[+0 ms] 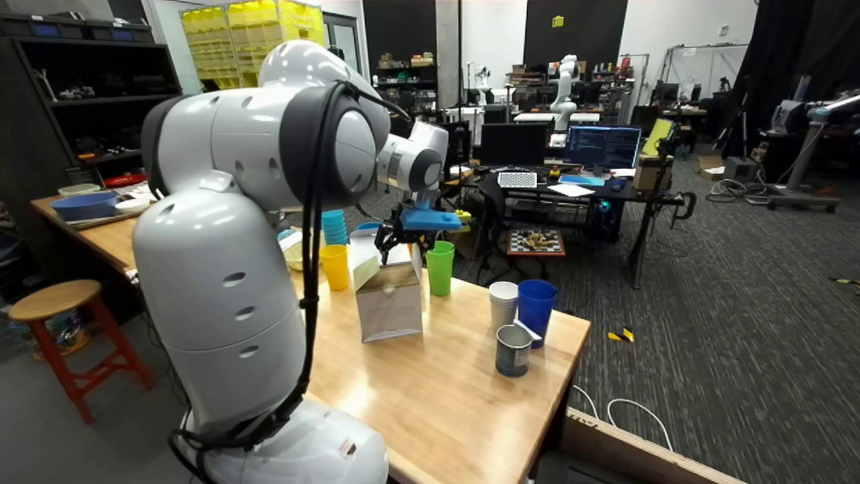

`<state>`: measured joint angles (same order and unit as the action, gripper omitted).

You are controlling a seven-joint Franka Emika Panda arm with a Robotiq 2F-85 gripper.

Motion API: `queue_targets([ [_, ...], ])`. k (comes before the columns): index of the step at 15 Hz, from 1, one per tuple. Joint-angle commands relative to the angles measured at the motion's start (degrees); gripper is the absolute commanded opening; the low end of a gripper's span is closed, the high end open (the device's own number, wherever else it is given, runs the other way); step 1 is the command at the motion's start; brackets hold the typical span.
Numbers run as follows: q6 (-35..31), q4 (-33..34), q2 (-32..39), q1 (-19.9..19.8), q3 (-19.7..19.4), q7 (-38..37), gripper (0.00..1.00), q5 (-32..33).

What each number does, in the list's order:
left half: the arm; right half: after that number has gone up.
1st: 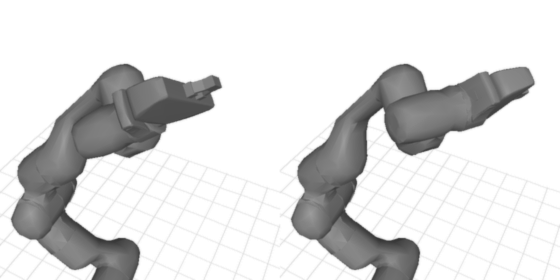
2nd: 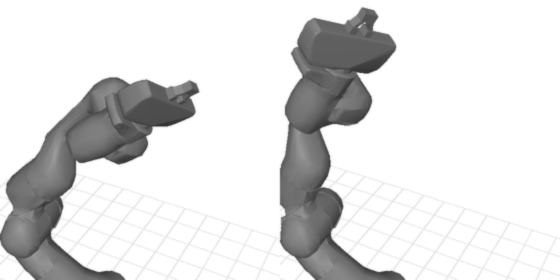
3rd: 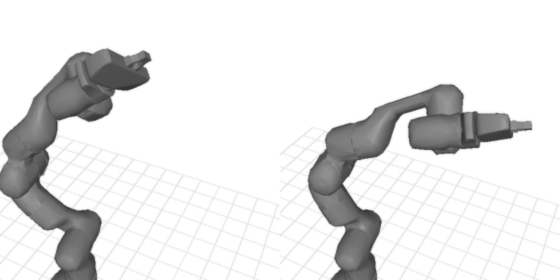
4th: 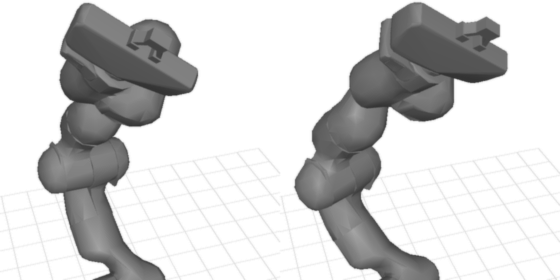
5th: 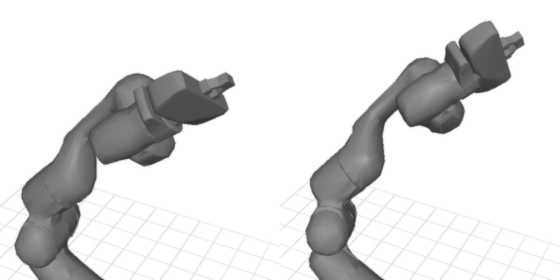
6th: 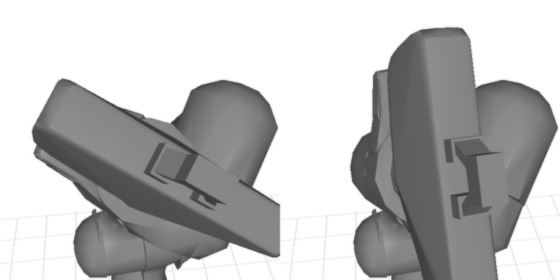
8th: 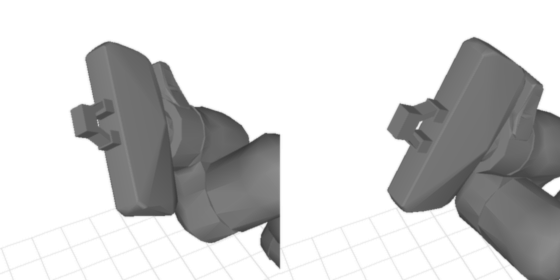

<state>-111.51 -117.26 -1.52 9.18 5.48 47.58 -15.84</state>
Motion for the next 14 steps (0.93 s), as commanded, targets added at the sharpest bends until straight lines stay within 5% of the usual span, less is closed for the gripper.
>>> queue_targets([
  [1,-1.16,-0.46,-1.9,0.04,1.42,-1.1,1.0,1.83],
  [6,-2.14,-1.62,-3.96,0.63,2.77,-3.36,1.0,5.03],
  [14,2.39,-2.28,-1.99,1.6,3.46,-1.9,1.0,1.43],
])
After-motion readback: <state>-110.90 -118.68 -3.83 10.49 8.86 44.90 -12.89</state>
